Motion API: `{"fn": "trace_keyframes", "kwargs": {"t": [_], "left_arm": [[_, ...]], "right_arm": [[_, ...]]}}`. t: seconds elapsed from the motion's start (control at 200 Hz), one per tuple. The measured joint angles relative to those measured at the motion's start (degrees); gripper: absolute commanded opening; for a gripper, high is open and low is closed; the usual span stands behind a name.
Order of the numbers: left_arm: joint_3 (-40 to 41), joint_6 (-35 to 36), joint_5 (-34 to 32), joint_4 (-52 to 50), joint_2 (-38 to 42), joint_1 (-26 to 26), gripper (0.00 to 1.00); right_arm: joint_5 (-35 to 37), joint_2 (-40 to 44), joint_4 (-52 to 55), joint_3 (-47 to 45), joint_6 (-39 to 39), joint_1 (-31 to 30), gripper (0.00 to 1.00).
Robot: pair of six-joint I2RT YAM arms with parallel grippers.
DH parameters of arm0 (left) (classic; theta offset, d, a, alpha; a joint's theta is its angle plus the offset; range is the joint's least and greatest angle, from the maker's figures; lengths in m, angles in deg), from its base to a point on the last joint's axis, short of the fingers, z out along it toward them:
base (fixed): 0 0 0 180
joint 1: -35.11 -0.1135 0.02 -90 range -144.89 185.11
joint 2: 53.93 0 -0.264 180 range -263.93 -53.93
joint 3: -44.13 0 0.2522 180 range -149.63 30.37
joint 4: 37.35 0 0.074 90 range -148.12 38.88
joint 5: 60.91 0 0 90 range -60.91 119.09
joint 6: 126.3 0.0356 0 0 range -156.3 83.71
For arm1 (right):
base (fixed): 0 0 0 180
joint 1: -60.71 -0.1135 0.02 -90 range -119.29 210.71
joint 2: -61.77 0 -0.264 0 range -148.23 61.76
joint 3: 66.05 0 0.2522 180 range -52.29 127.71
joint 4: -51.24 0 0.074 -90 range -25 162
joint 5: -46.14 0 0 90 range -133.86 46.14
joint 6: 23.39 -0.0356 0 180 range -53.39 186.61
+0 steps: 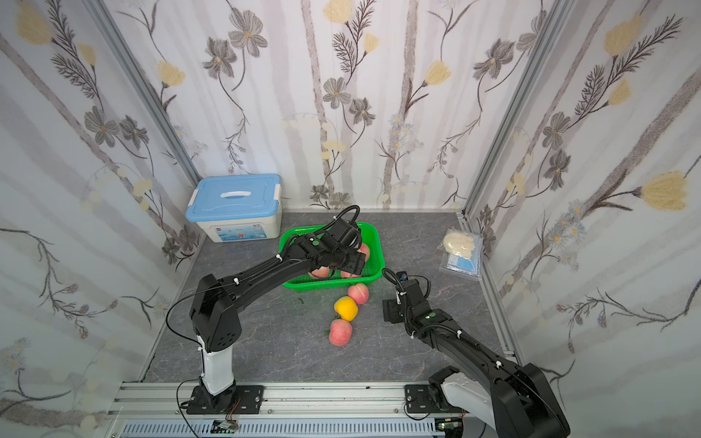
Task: Put the peaches into the basket
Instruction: Place the peach in the basket.
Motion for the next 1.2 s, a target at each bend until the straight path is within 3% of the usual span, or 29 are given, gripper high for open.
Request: {"fn": "trace_keyframes", "kwargs": {"t": [0.345, 0.774, 1.204], "left_arm": [[-9.8, 2.1, 1.2, -3.8, -8.5, -5.3, 0.86], [-24.3, 2.7, 4.8, -8.4, -19.6, -7.8, 0.89], [-30.1, 2.8, 4.5, -11.3, -24.7, -9.6, 0.89]], "right_arm": [[0.0, -0.2, 0.0, 0.0, 0.0, -0.1, 0.86], [0.0, -0.5, 0.0, 0.1, 0.0, -0.5, 0.85], [0.0, -0.5, 0.0, 0.2, 0.0, -0.6, 0.85]]}}
